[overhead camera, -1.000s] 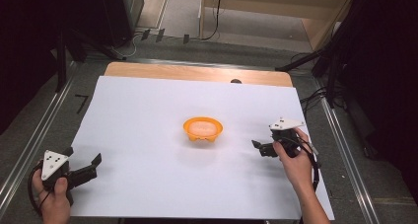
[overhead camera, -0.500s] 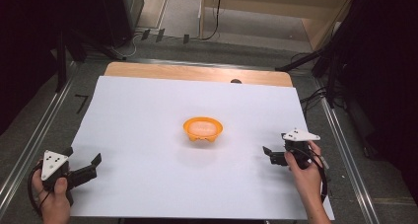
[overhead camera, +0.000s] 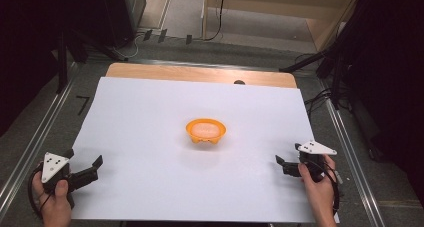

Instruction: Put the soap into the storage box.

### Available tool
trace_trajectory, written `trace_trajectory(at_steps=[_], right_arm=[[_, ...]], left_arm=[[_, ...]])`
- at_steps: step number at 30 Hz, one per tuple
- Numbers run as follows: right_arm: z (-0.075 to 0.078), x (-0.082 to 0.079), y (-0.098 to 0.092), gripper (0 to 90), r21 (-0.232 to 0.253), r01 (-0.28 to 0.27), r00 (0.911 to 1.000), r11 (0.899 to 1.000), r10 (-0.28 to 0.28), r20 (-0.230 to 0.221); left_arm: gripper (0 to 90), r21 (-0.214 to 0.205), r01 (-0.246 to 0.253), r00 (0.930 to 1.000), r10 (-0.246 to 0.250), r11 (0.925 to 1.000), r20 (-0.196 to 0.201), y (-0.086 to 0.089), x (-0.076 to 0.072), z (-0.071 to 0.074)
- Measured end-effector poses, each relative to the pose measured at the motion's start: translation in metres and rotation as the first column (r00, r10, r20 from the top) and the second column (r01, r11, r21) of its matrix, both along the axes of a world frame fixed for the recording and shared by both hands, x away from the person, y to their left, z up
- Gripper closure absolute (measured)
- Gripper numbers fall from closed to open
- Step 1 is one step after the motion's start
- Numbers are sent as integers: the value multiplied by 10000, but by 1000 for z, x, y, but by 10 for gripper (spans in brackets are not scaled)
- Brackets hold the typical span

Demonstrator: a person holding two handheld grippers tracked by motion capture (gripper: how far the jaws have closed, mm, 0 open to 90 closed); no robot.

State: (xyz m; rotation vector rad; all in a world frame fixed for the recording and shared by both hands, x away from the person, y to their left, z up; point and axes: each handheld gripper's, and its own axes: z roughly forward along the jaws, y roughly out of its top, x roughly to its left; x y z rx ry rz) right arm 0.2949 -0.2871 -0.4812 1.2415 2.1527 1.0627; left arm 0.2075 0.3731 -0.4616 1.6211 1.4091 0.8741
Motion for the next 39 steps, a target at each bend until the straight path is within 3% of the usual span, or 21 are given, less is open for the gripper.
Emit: trace_trajectory(at_steps=[18,35,39], right_arm=[[-6,-29,-31,128,245,684,9967,9974,-694,427],[-6,-56,-58,127,550,1301,9887,9900,-1337,674],[-6,-64,-63,128,695,1460,9842,9868,-1520,909]], left_arm=[[72,-32,-48,10000,48,10000,21,1,0,0],[72,-46,-71,10000,71,10000,26,1,-1,0],[72,-77,-54,10000,55,10000,58,1,-1,0]])
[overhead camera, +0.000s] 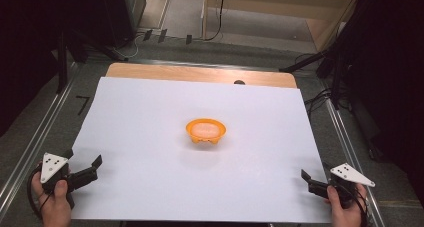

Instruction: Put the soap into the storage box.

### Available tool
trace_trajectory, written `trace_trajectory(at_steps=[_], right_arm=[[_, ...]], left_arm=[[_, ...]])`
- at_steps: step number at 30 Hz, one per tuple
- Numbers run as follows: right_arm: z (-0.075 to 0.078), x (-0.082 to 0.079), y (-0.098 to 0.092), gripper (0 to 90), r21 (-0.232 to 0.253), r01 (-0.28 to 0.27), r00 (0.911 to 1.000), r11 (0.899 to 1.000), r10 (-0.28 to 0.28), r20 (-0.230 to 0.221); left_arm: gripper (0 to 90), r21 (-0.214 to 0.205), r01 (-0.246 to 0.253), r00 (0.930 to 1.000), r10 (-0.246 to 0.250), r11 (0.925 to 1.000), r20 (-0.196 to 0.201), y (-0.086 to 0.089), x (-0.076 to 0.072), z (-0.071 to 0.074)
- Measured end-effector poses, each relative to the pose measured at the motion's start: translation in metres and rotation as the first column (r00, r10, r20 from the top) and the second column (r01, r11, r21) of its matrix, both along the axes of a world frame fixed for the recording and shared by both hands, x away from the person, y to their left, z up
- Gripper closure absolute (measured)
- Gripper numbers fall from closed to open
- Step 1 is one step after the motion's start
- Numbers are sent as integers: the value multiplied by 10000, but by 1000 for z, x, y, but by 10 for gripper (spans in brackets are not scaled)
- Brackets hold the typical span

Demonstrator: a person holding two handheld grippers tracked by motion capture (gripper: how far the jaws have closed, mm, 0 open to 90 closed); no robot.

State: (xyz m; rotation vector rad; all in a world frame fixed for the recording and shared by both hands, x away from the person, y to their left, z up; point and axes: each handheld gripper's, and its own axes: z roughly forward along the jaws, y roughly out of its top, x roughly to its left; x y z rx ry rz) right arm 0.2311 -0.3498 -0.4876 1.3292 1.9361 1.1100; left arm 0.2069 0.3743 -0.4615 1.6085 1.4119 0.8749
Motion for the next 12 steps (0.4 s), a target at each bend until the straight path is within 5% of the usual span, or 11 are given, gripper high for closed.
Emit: trace_trajectory(at_steps=[12], right_arm=[[-1,-1,-2,138,239,8,10000,9997,-10,93]], left_arm=[[72,47,-127,9999,127,9999,-45,-1,1,0]])
